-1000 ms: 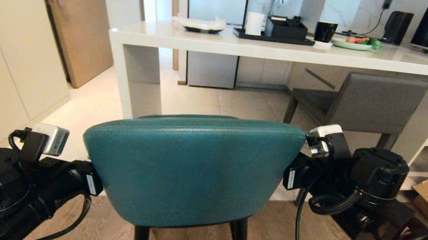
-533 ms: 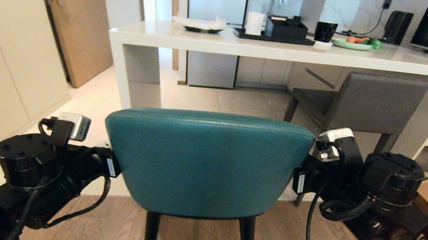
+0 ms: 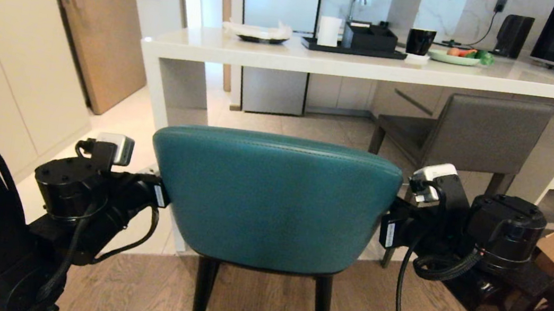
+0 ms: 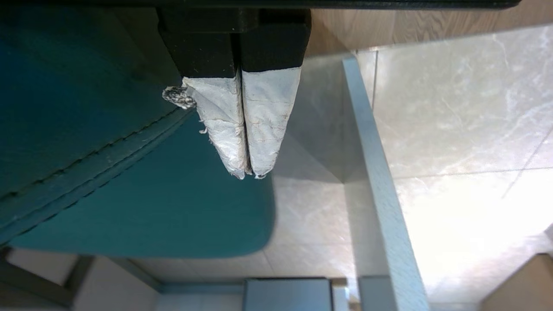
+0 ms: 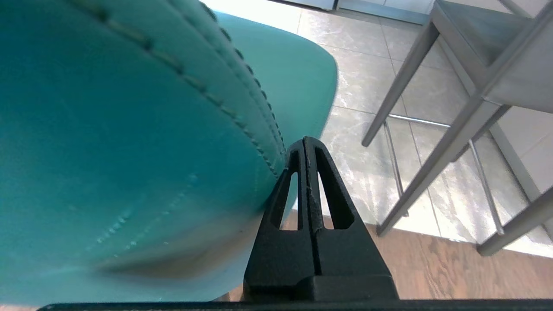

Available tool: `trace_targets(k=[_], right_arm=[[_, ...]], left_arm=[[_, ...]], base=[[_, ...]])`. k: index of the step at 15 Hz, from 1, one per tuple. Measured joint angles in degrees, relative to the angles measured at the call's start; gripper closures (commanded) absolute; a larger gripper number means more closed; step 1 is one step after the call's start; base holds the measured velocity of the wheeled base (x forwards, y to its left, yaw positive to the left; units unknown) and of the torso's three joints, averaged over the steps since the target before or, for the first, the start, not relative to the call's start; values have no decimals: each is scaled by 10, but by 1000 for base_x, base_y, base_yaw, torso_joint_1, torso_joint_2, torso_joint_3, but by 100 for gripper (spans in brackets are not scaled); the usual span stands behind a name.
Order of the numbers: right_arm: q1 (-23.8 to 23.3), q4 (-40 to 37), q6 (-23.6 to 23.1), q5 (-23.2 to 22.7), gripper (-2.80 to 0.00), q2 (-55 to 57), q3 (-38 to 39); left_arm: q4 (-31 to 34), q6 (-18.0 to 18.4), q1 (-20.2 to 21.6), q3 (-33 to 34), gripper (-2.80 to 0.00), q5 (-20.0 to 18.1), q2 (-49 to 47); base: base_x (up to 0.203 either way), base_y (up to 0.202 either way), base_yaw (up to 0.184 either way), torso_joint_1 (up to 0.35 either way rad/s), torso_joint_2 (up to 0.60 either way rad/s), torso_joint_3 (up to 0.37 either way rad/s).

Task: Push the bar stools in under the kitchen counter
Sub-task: Push the blue chair back under the dining table

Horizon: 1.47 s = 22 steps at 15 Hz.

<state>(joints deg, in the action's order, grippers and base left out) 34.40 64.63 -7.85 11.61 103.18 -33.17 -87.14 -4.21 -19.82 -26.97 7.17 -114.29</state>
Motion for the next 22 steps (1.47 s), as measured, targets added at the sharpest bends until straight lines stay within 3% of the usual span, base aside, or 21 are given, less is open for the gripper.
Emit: trace_targets(k=[4,12,19,22], right_arm=[[-10,0,4,-5,0,30,-30],[-52,-39,1,-12,0,120,-197],[-69,-14,4,-16,0,120,-156],[-83,7,5,-24,0,121,-139]], left_arm=[[0,0,6,-3,0,0,-7],[-1,0,6,-19,0,3,-27],[6,0,2,-89,0,0,-74],[13,20,0,-108,0,-1,-85]], base=[[0,0,0,0,0,0],[0,0,0,0,0,0],[0,0,0,0,0,0],[0,0,0,0,0,0]])
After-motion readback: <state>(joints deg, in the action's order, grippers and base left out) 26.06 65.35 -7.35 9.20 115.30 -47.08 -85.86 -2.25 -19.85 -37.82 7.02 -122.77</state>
